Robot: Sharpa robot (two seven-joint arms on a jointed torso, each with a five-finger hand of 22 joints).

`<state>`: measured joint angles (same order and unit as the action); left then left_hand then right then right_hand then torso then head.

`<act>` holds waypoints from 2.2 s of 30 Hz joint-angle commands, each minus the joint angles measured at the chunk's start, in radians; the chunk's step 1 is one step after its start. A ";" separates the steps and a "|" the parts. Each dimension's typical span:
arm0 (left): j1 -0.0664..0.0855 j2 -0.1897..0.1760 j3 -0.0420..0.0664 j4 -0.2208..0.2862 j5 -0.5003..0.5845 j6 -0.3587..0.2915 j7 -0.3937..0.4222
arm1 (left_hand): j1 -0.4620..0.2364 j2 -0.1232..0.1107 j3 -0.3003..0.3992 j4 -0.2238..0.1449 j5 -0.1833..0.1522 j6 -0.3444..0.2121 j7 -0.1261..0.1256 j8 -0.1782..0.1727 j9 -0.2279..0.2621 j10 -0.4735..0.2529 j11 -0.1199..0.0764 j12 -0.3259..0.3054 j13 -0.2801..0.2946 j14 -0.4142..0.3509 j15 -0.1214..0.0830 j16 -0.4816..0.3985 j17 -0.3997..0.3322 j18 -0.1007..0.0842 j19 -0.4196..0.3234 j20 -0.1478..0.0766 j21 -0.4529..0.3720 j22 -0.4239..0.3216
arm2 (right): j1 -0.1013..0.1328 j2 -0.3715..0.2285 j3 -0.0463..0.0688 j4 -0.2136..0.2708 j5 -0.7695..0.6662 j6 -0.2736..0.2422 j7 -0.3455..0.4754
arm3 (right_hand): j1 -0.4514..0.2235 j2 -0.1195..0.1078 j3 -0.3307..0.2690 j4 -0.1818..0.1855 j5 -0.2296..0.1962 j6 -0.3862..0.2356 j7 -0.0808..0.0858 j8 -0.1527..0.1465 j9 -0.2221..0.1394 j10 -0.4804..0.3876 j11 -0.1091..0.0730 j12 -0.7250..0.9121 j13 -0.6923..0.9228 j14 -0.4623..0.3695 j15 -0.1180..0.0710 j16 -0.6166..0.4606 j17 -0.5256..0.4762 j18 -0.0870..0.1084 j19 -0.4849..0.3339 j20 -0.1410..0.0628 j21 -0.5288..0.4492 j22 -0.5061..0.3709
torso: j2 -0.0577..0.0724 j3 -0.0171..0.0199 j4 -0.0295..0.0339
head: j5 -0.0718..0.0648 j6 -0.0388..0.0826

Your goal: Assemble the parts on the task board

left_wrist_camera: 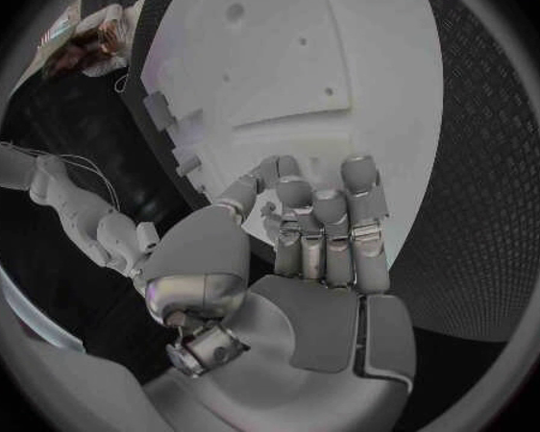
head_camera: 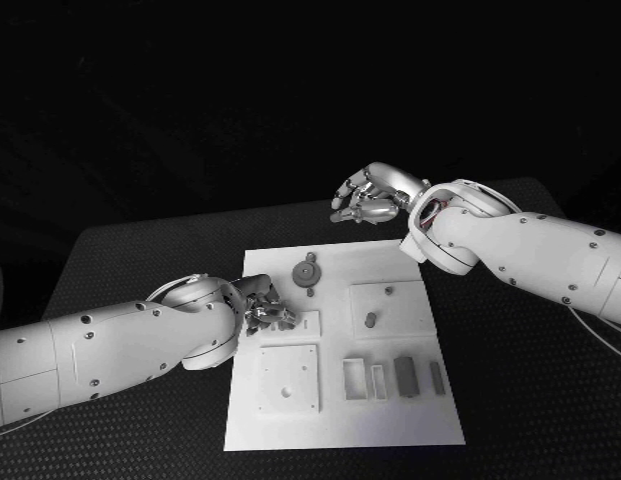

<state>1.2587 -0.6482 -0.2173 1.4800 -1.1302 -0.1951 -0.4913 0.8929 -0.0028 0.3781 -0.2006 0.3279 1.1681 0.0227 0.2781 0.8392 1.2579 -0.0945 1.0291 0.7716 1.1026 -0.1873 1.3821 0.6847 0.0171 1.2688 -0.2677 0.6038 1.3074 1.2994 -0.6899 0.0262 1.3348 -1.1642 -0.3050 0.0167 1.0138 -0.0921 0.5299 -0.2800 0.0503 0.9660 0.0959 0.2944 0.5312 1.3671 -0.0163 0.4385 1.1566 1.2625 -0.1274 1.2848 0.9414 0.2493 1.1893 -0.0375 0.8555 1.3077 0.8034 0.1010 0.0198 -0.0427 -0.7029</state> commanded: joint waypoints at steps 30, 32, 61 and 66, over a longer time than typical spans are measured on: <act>0.000 0.006 0.000 -0.001 -0.029 0.011 -0.008 | -0.089 -0.089 0.031 0.070 -0.053 0.008 -0.011 0.005 -0.001 0.005 -0.004 0.008 -0.001 0.004 -0.011 0.011 -0.001 0.020 0.011 -0.011 -0.003 0.020 | 0.000 -0.001 0.001 0.002 0.002 0.015 0.007 | -0.015 -0.001 -0.005 0.004 -0.001 -0.007 0.002 -0.006 0.002 -0.006 0.000 -0.004 0.001 -0.003 0.003 -0.005 0.001 0.012 0.003 -0.006 -0.007 0.015 | 0.000 -0.0004 0.0002 | -0.002 0.002; 0.000 0.006 0.000 0.000 -0.029 0.010 -0.007 | -0.093 -0.092 0.032 0.075 -0.056 0.010 -0.012 0.006 0.000 0.005 -0.005 0.008 -0.001 0.004 -0.011 0.011 -0.001 0.020 0.011 -0.011 -0.003 0.020 | 0.000 -0.002 0.001 0.003 0.002 0.016 0.007 | -0.015 -0.001 -0.005 0.004 -0.001 -0.007 0.002 -0.006 0.002 -0.006 0.000 -0.004 0.001 -0.003 0.003 -0.005 0.001 0.012 0.003 -0.006 -0.007 0.015 | 0.000 -0.0003 0.0004 | -0.002 0.002; 0.000 0.008 0.001 -0.006 -0.025 0.009 -0.006 | -0.105 -0.100 0.037 0.104 -0.070 0.024 -0.019 0.020 0.009 0.011 -0.012 0.012 0.000 0.009 -0.017 0.014 0.001 0.025 0.016 -0.012 0.000 0.022 | 0.000 0.000 0.001 0.000 0.002 0.020 0.008 | -0.015 -0.001 -0.004 0.004 -0.001 -0.007 0.002 -0.007 0.002 -0.006 0.000 -0.005 0.002 -0.003 0.003 -0.006 0.001 0.012 0.003 -0.006 -0.007 0.015 | -0.001 -0.0005 -0.0004 | -0.003 0.006; 0.000 0.008 0.001 -0.006 -0.021 0.012 -0.006 | -0.098 -0.097 0.037 0.098 -0.067 0.027 -0.021 0.024 0.012 0.012 -0.014 0.013 0.001 0.010 -0.018 0.015 0.001 0.026 0.016 -0.012 0.002 0.022 | 0.000 0.000 0.001 0.000 0.002 0.020 0.008 | -0.015 -0.001 -0.004 0.004 -0.001 -0.007 0.002 -0.007 0.003 -0.006 0.000 -0.005 0.002 -0.003 0.003 -0.006 0.001 0.012 0.003 -0.006 -0.007 0.015 | 0.000 -0.0007 -0.0001 | -0.003 0.005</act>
<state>1.2584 -0.6416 -0.2170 1.4733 -1.1539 -0.1906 -0.5016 0.7906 -0.1040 0.4151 -0.1029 0.2641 1.1878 -0.0003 0.2963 0.8499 1.2677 -0.1042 1.0377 0.7716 1.1133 -0.1979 1.3907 0.6849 0.0243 1.2802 -0.2720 0.6037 1.3076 1.2993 -0.6906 0.0262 1.3344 -1.1639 -0.2962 0.0170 1.0058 -0.0922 0.5272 -0.2773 0.0503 0.9661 0.0959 0.2945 0.5326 1.3671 -0.0163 0.4385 1.1568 1.2625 -0.1274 1.2848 0.9414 0.2493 1.1892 -0.0375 0.8515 1.3077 0.8031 0.1002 0.0194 -0.0453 -0.6969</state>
